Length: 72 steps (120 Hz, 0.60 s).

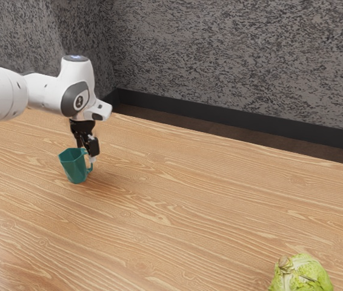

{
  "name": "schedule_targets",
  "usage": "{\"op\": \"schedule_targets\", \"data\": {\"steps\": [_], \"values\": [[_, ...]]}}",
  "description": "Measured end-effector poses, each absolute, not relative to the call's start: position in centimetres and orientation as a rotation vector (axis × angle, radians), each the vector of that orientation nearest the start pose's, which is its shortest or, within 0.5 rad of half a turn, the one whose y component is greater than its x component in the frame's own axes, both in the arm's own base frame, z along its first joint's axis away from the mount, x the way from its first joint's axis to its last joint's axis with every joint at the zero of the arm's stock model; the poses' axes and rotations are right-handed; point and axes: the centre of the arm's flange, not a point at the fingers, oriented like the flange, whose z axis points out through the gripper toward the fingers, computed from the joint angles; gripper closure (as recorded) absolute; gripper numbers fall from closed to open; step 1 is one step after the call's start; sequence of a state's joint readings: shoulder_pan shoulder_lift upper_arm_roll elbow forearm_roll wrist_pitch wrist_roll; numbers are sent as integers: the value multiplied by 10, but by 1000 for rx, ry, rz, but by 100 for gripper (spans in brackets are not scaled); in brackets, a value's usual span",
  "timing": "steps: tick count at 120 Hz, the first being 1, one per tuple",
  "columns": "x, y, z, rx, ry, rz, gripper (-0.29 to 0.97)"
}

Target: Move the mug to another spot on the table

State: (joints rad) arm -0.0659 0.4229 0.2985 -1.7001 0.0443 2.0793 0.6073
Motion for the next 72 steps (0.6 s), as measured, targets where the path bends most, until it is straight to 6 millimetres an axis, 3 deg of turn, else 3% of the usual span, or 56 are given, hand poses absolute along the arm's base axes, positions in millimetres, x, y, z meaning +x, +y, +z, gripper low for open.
{"op": "schedule_targets", "data": {"steps": [10,25,46,72], "values": [[646,137,343,-2919,719,143,2],[652,139,339,-2884,838,127,2],[667,157,339,-2874,903,57,2],[686,163,322,-2839,1001,49,2]]}}
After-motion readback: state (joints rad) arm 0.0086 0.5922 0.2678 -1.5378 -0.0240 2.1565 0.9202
